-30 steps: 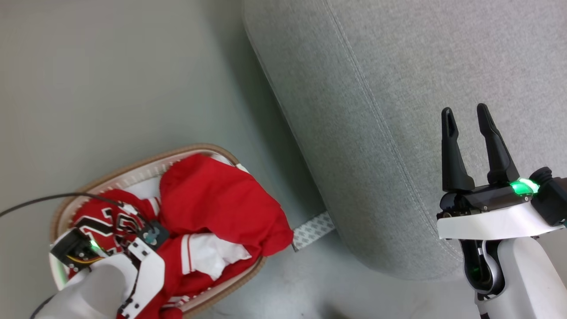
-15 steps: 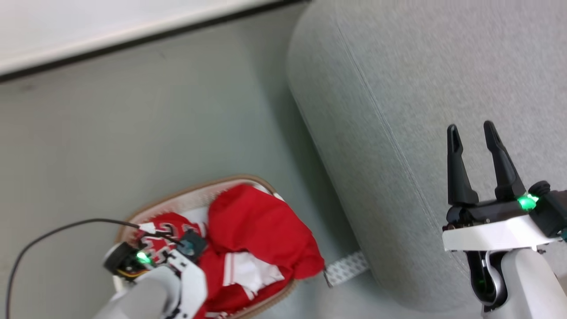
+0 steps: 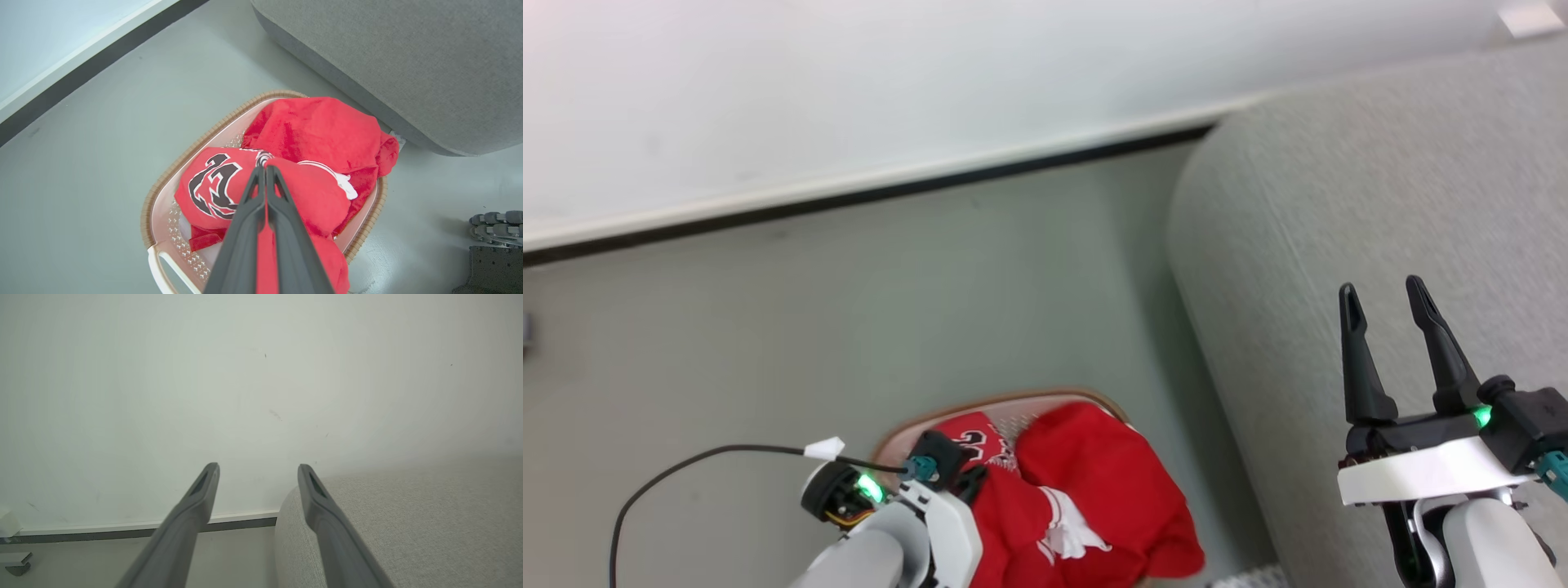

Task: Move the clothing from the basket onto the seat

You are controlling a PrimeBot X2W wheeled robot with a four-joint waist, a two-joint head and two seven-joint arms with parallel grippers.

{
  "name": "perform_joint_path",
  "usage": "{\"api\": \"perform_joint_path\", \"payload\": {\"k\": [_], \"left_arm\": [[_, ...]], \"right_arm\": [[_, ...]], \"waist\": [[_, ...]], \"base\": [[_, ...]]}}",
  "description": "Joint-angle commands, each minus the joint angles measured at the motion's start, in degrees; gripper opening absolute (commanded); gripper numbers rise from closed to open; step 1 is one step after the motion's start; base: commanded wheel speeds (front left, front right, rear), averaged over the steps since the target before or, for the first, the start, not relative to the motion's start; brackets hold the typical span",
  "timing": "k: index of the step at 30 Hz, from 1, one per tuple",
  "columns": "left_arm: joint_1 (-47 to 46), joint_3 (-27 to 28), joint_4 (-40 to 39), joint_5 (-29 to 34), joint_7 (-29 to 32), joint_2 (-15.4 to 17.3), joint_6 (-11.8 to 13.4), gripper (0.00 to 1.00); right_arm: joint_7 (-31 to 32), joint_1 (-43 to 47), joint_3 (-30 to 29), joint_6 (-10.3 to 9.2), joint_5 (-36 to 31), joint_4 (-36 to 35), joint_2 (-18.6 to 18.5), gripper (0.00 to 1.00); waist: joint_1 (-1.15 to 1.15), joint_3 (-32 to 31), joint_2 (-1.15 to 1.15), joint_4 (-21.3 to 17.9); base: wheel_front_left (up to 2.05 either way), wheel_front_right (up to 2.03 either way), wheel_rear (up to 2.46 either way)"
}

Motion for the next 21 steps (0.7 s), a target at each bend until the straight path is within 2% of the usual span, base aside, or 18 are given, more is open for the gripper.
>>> {"api": "perform_joint_path", "payload": {"k": [1, 4, 5, 7, 8, 9, 10, 16, 21], "left_arm": [[0.9, 0.5, -1.1, -0.5, -0.5, -0.3, 0.4, 0.00], [1.5, 1.3, -3.3, -1.2, -0.8, -0.6, 0.9, 0.00], [1.7, 1.7, -4.3, -1.3, -0.7, -0.7, 1.1, 0.28], [2.6, 2.2, -6.5, -1.3, -0.7, -0.5, 1.6, 0.57], [3.2, 2.4, -7.4, -1.2, -0.7, -0.3, 1.7, 0.81], [3.7, 2.7, -8.4, -1.1, -0.7, 0.0, 2.0, 0.95], [4.1, 2.9, -9.4, -0.9, -0.7, 0.2, 2.3, 1.00], [6.8, 4.3, -14.5, -0.7, -0.7, 1.3, 3.8, 1.00], [9.9, 8.2, -21.2, -2.1, -0.7, 3.8, 6.1, 1.00]], "right_arm": [[0.0, 1.1, -0.3, -0.12, -0.5, 0.3, -0.6, 1.00], [0.0, 1.8, -0.3, -0.12, -0.4, 0.6, -0.9, 1.00], [0.0, 2.1, -0.3, -0.12, -0.5, 0.7, -0.9, 1.00], [0.0, 2.6, -0.6, -0.12, -0.6, 0.8, -1.0, 1.00], [0.0, 2.9, -0.6, -0.12, -0.6, 0.9, -1.1, 1.00], [0.0, 3.3, -0.7, -0.12, -0.6, 0.9, -1.1, 1.00], [0.0, 3.5, -0.7, -0.12, -0.6, 1.0, -1.1, 1.00], [0.0, 4.9, -1.2, -0.12, -0.7, 1.3, -1.6, 1.00], [0.0, 6.5, -2.0, -0.12, -0.7, 1.2, -2.1, 1.00]], "waist": [[0.01, -3.3, 0.00, 3.3], [0.01, -4.7, 0.00, 4.6], [0.01, -5.1, 0.00, 5.1], [0.01, -6.0, 0.00, 5.7], [0.01, -6.4, 0.00, 6.0], [0.01, -6.8, 0.00, 6.3], [0.01, -7.3, 0.00, 6.6], [0.01, -9.3, 0.00, 8.3], [0.01, -11.4, 0.00, 10.5]], "base": [[0.00, 0.00, 0.00], [0.00, 0.00, 0.00], [0.00, 0.00, 0.00], [0.00, 0.00, 0.00], [0.00, 0.00, 0.00], [0.00, 0.00, 0.00], [0.00, 0.00, 0.00], [0.00, 0.00, 0.00], [0.00, 0.00, 0.00]]}}
